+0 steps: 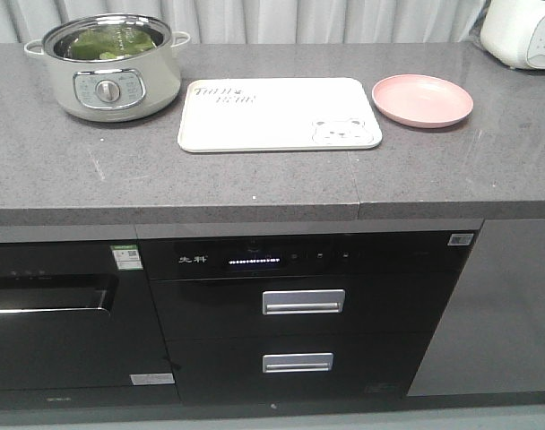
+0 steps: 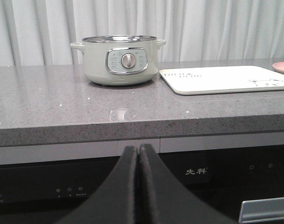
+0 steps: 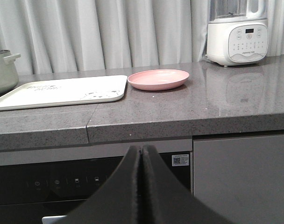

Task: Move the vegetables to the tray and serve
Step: 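Align the base in front of the cream tray and stop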

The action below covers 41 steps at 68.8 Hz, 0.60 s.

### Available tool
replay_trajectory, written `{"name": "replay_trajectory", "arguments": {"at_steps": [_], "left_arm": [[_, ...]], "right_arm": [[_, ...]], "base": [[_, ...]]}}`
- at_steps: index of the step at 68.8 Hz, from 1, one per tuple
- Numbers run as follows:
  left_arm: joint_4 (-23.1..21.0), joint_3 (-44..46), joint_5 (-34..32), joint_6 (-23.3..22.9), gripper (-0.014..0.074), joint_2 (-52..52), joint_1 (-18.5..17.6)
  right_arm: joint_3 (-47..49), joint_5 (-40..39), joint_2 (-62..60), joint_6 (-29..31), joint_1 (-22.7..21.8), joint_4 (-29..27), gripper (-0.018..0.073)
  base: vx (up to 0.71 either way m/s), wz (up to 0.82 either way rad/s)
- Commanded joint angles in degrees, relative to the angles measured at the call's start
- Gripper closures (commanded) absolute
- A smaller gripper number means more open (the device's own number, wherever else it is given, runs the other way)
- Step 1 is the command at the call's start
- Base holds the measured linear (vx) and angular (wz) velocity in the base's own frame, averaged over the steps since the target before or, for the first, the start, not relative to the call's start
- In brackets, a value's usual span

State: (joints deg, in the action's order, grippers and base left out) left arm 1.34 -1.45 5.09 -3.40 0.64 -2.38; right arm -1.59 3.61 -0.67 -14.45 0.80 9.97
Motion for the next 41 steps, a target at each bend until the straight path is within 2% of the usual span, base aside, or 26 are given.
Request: {"name": "replay_trajectory", "arguments": {"at_steps": [1, 41], "left_arm": [[-0.2, -1.6, -4.0, -0.5, 0.0602, 0.8, 0.1], [-0.2, -1.6, -4.0, -0.5, 0.0602, 0.8, 0.1]], "right_arm": [[-0.9, -4.5, -0.3, 0.2, -0.3, 0.7, 0.0562], [-0.9, -4.4, -0.3, 0.2, -0.3, 0.7, 0.0562]], "base": [[0.09, -0.03], [0.07, -0.03]]}}
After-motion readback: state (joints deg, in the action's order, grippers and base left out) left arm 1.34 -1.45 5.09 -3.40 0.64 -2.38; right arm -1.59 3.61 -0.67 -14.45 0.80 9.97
